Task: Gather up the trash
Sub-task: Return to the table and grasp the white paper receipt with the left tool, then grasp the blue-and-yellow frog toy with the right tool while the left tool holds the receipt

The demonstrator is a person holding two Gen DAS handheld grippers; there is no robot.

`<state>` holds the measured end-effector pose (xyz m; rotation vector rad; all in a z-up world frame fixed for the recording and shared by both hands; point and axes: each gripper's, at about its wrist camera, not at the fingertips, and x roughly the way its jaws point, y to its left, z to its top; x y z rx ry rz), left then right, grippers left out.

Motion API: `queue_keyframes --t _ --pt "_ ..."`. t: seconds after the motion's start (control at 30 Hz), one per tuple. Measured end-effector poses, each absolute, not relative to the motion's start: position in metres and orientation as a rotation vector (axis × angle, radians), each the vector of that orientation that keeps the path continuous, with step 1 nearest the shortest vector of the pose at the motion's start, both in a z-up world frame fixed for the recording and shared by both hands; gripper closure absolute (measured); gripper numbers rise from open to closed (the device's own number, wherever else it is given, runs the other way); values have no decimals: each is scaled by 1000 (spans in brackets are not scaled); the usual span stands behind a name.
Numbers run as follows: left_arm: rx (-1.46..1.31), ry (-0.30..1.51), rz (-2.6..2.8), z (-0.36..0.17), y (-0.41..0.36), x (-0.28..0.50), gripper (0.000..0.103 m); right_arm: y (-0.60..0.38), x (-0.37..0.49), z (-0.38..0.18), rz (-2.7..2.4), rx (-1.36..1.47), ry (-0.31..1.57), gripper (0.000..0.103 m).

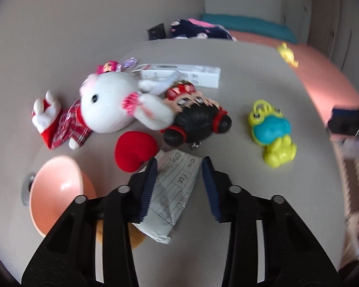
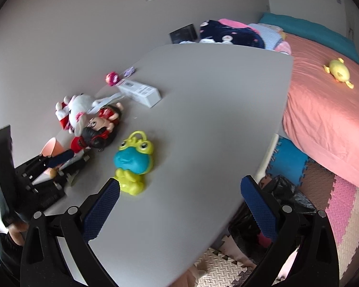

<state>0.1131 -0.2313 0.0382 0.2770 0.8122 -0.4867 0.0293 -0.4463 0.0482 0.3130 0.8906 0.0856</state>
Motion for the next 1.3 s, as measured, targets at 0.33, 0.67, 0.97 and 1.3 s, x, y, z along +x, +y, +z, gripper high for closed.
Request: queue_keyframes --t 0.33,0.67,0.97,1.3 --pt "175 843 -477 32 -199 105 92 -385 58 35 78 138 892 9" --pt "200 875 -439 24 -181 110 89 -366 74 22 -6 54 895 47" --pt "157 872 -422 24 -174 108 94 -378 64 28 17 104 868 47" --pt "-77 880 -480 67 -150 102 103 -391 43 56 62 162 800 47"
